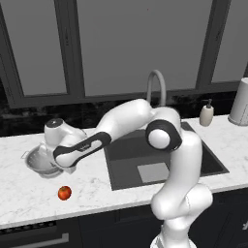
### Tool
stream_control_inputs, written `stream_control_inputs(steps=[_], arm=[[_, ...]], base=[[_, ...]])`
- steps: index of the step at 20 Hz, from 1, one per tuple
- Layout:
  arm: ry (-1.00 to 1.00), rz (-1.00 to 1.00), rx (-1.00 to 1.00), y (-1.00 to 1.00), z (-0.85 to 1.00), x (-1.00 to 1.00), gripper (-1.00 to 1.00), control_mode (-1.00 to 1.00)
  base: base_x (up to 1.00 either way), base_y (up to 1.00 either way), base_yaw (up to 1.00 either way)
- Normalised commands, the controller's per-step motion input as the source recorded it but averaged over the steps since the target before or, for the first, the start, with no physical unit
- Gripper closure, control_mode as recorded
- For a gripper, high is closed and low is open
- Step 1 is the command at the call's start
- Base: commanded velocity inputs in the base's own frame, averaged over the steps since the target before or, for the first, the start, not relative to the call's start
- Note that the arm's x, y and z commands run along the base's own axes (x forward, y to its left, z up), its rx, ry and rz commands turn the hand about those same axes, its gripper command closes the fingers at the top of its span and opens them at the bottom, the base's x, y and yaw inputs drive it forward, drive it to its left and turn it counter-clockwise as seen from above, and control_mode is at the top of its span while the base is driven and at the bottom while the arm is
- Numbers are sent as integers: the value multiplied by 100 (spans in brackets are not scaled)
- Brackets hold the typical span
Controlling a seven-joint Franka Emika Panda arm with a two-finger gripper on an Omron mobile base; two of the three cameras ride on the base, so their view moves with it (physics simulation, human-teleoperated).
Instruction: Put the colander in the sink, put the apple in the colander, and turn on the sink faucet and pour water over the colander.
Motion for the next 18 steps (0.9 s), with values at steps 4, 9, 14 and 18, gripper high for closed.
stream_control_inputs(steps=[4,9,14,18], arm=[[-7,-12,0,-27,24,-36,100,-100],[-19,-17,0,-47,45,-43,100,-100],[-22,-20,5,-70,42,-42,100,-100],[-33,-21,11,-84,37,-26,100,-100]], base=[[0,0,0],[0,0,0],[0,0,0],[0,0,0]])
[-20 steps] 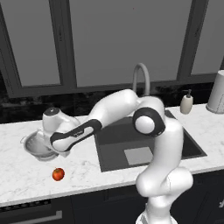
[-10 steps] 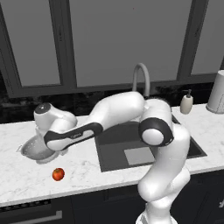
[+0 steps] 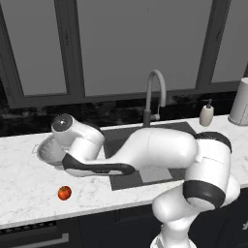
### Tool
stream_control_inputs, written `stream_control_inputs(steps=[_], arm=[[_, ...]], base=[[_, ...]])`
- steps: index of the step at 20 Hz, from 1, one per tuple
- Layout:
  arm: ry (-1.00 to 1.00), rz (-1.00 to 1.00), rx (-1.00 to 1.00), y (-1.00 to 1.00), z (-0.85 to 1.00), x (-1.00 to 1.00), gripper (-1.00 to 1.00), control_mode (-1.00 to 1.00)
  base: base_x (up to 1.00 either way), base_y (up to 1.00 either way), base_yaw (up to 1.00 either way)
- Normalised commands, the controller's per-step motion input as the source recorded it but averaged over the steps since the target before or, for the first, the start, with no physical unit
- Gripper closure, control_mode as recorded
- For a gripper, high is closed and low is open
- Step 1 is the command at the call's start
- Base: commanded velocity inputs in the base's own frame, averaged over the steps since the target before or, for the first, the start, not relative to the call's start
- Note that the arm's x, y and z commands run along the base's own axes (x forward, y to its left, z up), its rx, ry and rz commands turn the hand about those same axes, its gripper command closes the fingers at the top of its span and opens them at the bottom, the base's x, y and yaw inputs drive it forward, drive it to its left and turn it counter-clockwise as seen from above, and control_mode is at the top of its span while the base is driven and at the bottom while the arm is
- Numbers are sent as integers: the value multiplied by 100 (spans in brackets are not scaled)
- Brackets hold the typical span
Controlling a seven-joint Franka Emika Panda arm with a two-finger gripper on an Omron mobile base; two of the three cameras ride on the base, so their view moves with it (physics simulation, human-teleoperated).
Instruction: Put the colander in the sink, put the apple in the colander, and turn on the sink faucet and pour water over the colander.
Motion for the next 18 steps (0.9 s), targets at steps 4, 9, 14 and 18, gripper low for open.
stream_control_inputs(steps=[4,9,14,18], arm=[[-33,-22,6,-88,35,-2,100,-100],[-19,-21,4,-91,33,-1,100,-100],[-1,-17,0,-92,35,-8,100,-100],[1,-9,0,-92,36,-4,100,-100]], base=[[0,0,0],[0,0,0],[0,0,0],[0,0,0]])
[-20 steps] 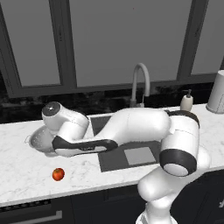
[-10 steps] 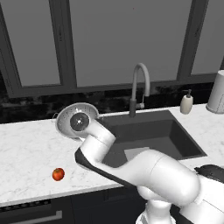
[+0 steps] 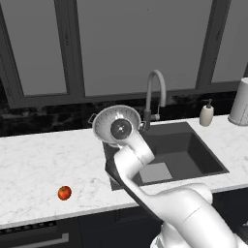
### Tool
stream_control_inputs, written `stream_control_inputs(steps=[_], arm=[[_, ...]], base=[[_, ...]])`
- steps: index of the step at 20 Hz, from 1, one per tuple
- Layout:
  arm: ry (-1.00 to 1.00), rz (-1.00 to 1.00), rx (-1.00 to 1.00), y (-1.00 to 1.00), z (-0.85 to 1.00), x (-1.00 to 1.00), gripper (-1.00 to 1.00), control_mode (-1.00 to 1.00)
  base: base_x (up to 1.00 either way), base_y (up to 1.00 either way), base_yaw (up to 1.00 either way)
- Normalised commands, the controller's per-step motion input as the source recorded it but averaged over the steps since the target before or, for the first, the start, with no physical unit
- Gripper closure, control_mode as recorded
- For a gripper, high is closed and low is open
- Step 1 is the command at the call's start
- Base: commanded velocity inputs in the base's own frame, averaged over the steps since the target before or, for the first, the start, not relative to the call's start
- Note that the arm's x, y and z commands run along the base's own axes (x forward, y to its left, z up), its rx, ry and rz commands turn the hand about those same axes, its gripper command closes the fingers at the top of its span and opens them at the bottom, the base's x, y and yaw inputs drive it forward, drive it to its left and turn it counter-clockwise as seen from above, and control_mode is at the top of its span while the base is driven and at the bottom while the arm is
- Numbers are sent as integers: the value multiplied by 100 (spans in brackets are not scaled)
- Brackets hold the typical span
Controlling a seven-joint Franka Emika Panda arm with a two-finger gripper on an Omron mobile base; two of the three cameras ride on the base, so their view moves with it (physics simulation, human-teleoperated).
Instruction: Put the colander in the sink, put the apple in the colander, and turn on the sink faucet and pour water over the colander.
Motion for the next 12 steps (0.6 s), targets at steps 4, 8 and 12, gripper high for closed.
stream_control_inputs(steps=[4,8,12], arm=[[10,-1,0,-85,22,0,100,-100],[19,0,0,-62,5,0,100,-100],[23,4,0,-45,0,0,100,-100]], base=[[0,0,0],[0,0,0],[0,0,0]])
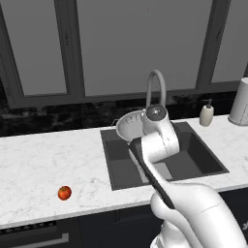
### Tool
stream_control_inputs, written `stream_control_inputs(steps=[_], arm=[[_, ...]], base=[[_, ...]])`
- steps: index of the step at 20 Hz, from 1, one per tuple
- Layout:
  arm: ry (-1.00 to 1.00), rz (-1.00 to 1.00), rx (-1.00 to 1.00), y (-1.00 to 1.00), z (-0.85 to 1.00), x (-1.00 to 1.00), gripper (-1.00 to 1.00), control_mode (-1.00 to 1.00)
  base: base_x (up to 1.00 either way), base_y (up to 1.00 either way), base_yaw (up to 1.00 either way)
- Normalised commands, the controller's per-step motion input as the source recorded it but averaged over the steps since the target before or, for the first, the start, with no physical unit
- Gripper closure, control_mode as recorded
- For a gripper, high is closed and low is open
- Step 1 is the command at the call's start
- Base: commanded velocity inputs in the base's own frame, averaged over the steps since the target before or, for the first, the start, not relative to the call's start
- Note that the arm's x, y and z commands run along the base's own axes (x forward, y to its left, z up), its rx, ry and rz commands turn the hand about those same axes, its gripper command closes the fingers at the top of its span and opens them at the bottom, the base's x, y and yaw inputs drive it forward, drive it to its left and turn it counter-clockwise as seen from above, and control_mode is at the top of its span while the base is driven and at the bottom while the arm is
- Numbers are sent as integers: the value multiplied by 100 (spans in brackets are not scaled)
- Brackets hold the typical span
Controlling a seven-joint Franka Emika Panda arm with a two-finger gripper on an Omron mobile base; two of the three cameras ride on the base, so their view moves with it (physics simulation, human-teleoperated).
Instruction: Put the colander in the sink, put the apple in the colander, and turn on the sink faucet and pour water over the colander.
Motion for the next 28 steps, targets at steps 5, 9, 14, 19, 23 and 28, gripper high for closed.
stream_control_inputs(steps=[5,9,14,19,23,28], arm=[[20,7,0,-22,0,0,100,-100],[21,12,0,-14,0,0,100,-100],[17,22,0,-29,-2,-3,100,-100],[10,25,0,-30,-8,-8,100,-100],[4,25,0,-39,-15,-14,100,-100],[1,26,1,-42,-23,-14,100,-100]], base=[[0,0,0],[0,0,0],[0,0,0],[0,0,0],[0,0,0],[0,0,0]])
